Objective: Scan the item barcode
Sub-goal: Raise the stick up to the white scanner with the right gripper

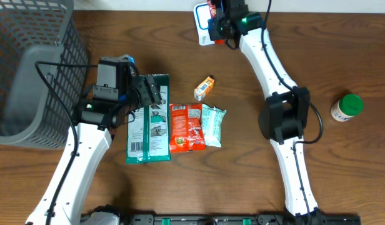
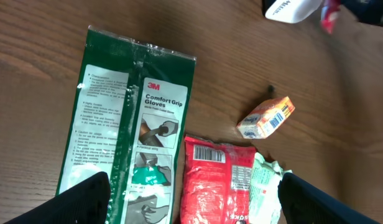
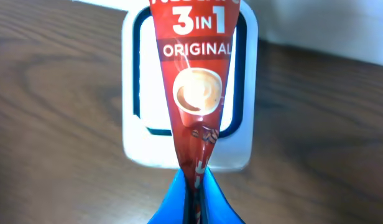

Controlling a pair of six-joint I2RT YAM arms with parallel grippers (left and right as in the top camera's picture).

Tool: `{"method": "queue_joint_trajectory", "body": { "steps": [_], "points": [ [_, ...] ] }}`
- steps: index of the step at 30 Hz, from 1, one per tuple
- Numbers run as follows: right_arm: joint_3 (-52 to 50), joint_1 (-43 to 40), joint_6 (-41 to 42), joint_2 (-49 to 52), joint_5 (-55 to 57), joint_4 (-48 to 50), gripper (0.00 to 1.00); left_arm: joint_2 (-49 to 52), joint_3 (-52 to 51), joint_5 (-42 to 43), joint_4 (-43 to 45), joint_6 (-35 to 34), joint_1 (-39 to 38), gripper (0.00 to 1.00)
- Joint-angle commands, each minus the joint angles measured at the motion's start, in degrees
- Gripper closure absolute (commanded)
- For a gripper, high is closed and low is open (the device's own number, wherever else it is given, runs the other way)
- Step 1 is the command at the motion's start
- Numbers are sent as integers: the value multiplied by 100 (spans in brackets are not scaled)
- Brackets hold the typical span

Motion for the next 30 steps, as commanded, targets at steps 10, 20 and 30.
{"method": "queue_joint_trajectory", "body": {
  "steps": [10, 20, 30],
  "points": [
    [92, 153, 35, 238, 118, 363, 99, 7, 42, -15, 7, 96, 20, 14],
    [-20, 153, 33, 260, 136, 409, 99, 7, 42, -15, 7, 96, 20, 14],
    [-15, 98, 35, 219, 127, 345, 99, 7, 42, -15, 7, 96, 20, 14]
  ]
}}
